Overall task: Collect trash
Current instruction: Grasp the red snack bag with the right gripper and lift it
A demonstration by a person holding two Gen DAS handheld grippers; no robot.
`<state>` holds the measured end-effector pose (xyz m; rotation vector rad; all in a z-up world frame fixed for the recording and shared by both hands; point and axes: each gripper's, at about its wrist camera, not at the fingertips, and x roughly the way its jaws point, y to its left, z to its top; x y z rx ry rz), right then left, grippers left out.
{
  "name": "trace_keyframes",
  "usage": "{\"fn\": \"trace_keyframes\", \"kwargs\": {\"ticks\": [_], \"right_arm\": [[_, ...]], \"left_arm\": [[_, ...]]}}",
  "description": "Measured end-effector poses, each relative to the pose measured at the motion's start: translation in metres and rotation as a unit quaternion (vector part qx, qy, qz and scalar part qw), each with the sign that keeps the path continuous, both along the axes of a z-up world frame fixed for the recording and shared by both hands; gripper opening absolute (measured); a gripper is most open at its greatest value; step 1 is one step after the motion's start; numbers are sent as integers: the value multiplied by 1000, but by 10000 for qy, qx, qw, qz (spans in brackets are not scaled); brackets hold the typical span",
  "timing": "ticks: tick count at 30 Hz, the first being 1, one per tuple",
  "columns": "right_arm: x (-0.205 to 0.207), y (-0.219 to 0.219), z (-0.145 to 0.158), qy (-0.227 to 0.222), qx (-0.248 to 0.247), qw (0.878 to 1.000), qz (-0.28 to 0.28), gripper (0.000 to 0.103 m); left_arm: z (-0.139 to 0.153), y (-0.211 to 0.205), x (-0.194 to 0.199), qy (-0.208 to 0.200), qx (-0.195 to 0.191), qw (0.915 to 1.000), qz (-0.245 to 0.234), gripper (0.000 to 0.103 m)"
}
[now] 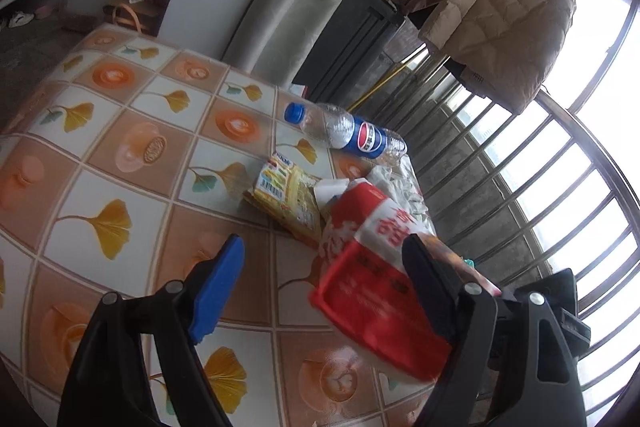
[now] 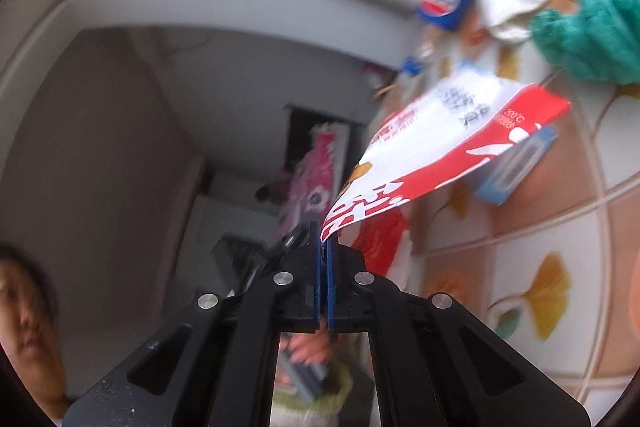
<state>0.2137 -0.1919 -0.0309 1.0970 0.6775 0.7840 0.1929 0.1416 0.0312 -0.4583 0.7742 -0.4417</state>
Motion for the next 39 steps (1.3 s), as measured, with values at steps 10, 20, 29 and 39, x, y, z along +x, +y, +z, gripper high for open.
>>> {"fn": "trace_keyframes", "kwargs": {"ticks": [10,20,29,39], "right_arm": [[-44,10,-20,449,-331,9952,802,6],[-50,-2,-35,932,-231,9954,74,15],[-66,-19,-23,658,-550,9962,-131,7],[-99,-54,-33,655,-461,9958,-435,7]], "left_arm": [[-7,-13,-13,7,514,9984,-250,78],[-46,-56,-26,456,1004,9911,-742,75],[-33,-46,-9,384,897,9939,-511,75],[-64,-20,87,1444,-249,9888,283,58]]}}
